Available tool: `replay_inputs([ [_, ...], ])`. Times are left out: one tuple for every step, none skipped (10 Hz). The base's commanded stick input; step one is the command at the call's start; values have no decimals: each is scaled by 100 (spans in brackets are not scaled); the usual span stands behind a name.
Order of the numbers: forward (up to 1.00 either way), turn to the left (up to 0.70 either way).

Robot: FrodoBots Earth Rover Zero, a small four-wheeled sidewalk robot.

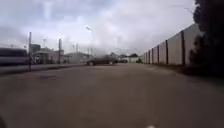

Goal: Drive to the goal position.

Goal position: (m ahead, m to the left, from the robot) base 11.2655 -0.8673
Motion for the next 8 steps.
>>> replay_inputs([
  [50, 0],
  [50, 0],
  [50, 0],
  [50, 0],
  [50, 0],
  [50, 0],
  [50, 0],
  [50, 0],
])
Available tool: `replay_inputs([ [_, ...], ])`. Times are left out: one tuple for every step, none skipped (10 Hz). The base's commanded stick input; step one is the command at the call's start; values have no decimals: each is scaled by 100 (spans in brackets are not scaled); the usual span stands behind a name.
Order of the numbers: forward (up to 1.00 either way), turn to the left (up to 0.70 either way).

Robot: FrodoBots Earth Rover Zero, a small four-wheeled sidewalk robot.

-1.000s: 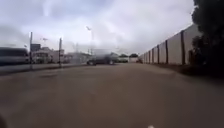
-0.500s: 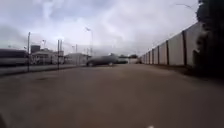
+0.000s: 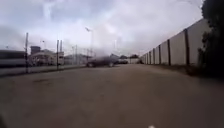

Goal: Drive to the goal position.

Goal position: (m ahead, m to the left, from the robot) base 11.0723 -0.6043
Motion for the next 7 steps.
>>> replay_inputs([
  [50, 0],
  [50, 0],
  [50, 0],
  [50, 0],
  [50, 0],
  [50, 0],
  [50, 0],
])
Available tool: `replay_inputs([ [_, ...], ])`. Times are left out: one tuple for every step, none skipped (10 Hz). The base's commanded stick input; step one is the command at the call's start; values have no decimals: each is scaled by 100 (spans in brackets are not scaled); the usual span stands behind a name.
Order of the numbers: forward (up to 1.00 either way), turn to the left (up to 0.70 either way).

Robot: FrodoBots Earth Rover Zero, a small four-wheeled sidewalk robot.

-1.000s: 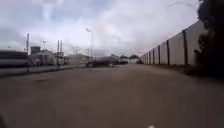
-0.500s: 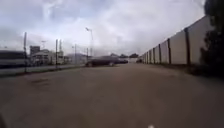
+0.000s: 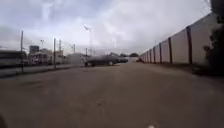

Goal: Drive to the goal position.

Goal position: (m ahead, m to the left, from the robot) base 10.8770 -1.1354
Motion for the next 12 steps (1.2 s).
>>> replay_inputs([
  [50, 0],
  [50, -29],
  [50, -42],
  [50, -14],
  [50, 0],
  [50, 0],
  [50, 0],
  [50, 0],
  [50, 0],
  [50, 0],
  [50, 0],
  [50, 0],
])
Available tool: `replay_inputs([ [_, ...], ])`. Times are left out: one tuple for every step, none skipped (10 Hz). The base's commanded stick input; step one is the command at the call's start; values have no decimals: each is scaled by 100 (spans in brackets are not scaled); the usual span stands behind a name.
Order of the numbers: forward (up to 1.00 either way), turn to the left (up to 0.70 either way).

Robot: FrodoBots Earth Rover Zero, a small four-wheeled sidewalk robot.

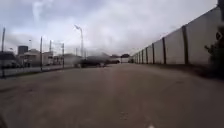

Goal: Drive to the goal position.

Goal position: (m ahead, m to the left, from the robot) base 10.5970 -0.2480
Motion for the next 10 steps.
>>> replay_inputs([
  [50, 0],
  [50, 0],
  [50, 0],
  [50, 0],
  [50, 0],
  [50, 0],
  [50, 0],
  [50, 0],
  [50, 0],
  [50, 0],
])
